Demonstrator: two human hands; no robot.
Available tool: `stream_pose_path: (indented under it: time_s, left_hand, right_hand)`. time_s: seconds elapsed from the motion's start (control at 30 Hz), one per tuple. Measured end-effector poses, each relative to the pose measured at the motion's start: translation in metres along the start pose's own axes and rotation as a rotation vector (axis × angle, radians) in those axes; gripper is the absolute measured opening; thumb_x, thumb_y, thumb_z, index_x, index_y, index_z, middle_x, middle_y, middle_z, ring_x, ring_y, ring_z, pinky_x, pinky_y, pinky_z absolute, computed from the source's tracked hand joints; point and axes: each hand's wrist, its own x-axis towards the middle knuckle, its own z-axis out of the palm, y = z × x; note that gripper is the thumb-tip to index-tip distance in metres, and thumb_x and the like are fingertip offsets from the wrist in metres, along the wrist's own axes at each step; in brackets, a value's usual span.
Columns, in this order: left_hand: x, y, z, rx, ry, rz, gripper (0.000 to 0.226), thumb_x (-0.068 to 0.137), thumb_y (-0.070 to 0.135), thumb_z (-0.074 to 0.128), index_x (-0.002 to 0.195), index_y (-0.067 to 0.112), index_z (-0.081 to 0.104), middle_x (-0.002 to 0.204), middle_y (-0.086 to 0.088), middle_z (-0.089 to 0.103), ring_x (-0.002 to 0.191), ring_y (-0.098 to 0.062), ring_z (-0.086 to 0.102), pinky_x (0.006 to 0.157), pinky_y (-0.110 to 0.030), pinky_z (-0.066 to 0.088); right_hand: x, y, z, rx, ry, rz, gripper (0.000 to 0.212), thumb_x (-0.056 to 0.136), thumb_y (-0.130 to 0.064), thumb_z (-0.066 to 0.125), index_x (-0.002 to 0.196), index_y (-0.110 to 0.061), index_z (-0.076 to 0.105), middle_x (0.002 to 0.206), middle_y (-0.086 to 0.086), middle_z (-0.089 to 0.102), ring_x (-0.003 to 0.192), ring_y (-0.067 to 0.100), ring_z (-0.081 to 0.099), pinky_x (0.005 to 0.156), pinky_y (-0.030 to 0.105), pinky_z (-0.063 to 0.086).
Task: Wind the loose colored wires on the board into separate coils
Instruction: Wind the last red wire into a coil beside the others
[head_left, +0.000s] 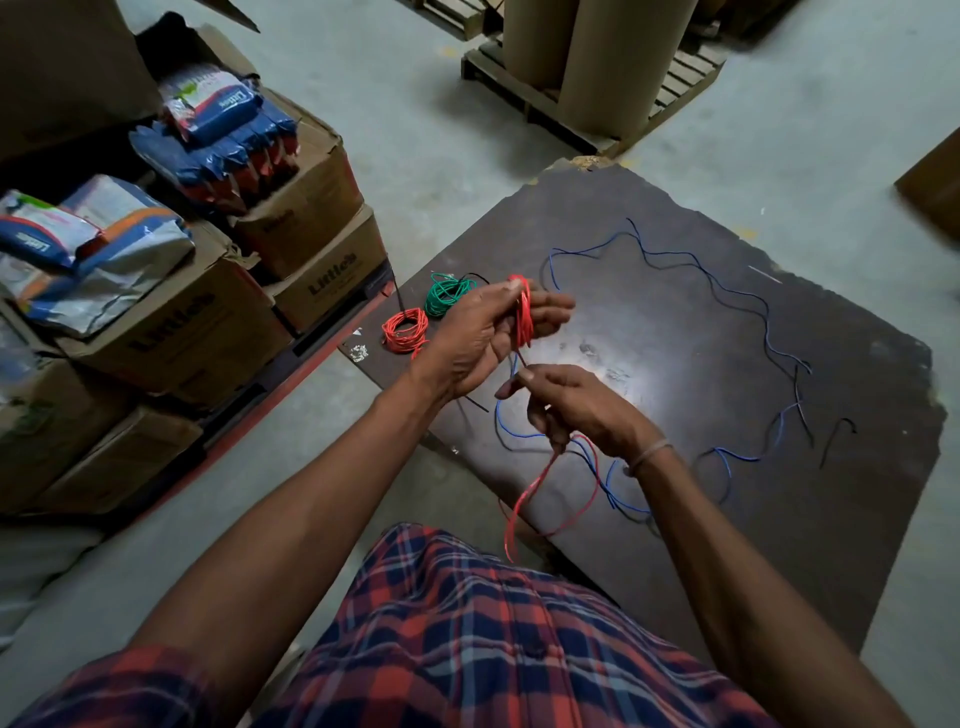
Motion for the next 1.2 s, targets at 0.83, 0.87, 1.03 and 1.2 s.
stream_pose_path:
  time_s: [0.83, 0.87, 1.03, 1.2]
  left_hand:
    - [0.006, 0.011, -0.015, -0.177, -0.247, -0.126, 0.056, 0.112, 0.033, 0.026, 0.136, -0.013, 0.048, 0.061, 0.007, 0.034, 0.047, -0.006, 0.027, 0.052, -0.022, 0.034]
    - [0.010, 0.012, -0.016, -0.257, -0.184, -0.064, 0.056, 0.112, 0.033, 0.026, 0.137, -0.013, 0.046, 0.066, 0.007, 0.042, 0.050, -0.005, 0.036, 0.056, -0.021, 0.042]
    - [0.028, 0.013, -0.021, -0.259, 0.125, 0.174, 0.042, 0.112, 0.024, 0.031, 0.123, -0.008, 0.056, 0.112, -0.015, 0.074, 0.097, -0.019, 0.072, 0.100, -0.035, 0.054]
    - [0.034, -0.008, -0.025, 0.585, 0.229, 0.132, 0.044, 0.113, 0.023, 0.028, 0.122, -0.014, 0.049, 0.128, -0.020, 0.067, 0.107, -0.013, 0.072, 0.089, -0.022, 0.054]
  right_hand:
    - [0.016, 0.004, -0.039, -0.068, 0.144, -0.125, 0.052, 0.105, -0.045, 0.053, 0.087, -0.001, 0.074, 0.066, 0.019, 0.067, 0.064, 0.021, 0.062, 0.070, 0.031, 0.047]
    - [0.016, 0.007, -0.033, -0.071, 0.112, -0.115, 0.049, 0.107, -0.042, 0.051, 0.092, -0.001, 0.074, 0.071, 0.021, 0.069, 0.068, 0.021, 0.064, 0.073, 0.034, 0.049]
    - [0.008, 0.011, -0.016, -0.141, -0.042, -0.110, 0.016, 0.106, -0.015, 0.055, 0.115, -0.014, 0.068, 0.097, 0.013, 0.078, 0.097, 0.024, 0.074, 0.087, 0.035, 0.058]
    - [0.005, -0.005, -0.018, -0.314, 0.068, -0.120, 0.008, 0.100, -0.017, 0.064, 0.099, -0.015, 0.072, 0.088, 0.005, 0.078, 0.082, 0.010, 0.074, 0.064, 0.028, 0.057]
